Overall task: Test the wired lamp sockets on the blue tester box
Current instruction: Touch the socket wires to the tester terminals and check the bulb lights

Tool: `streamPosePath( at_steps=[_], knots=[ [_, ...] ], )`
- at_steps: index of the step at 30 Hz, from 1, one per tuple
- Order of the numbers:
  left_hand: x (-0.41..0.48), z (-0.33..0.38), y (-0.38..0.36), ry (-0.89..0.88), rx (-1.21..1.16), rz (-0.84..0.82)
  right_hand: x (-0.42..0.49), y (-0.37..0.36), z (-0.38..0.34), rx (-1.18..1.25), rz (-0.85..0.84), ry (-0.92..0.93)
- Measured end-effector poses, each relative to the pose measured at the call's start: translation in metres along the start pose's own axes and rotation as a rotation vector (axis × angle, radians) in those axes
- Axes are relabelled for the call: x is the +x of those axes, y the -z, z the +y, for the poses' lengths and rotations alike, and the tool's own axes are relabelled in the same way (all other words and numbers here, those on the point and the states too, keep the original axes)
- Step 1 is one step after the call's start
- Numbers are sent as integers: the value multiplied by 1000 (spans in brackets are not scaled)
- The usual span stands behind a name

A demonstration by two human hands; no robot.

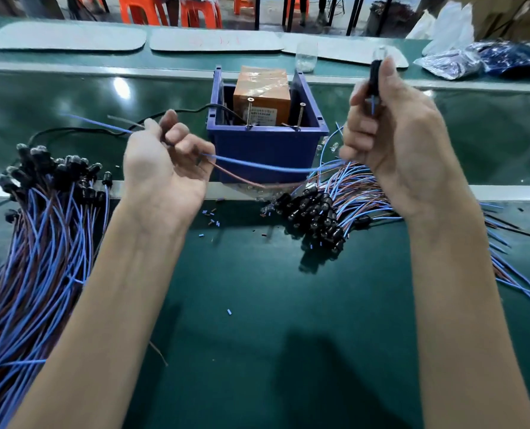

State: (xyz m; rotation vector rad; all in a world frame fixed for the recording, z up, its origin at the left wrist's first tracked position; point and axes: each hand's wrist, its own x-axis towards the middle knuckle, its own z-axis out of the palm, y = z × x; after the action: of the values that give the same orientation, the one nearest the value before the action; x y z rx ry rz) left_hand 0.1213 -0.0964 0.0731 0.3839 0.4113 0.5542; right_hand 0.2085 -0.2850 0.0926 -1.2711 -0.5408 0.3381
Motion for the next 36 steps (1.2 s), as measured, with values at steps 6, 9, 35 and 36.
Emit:
streamPosePath(
  at_steps=[6,9,35,36],
  knots=[
    [-2,-19,3,36,722,-253,1,-1,12,-285,94,8],
    [-9,-31,0,80,1076,-432,3,-4,17,-265,141,-26],
    [-4,-36,11,-168,1408,-546,7,5,20,-305,151,-32],
    [-4,-35,11,-182,1396,-542,7,5,21,-330,157,-26]
  ],
)
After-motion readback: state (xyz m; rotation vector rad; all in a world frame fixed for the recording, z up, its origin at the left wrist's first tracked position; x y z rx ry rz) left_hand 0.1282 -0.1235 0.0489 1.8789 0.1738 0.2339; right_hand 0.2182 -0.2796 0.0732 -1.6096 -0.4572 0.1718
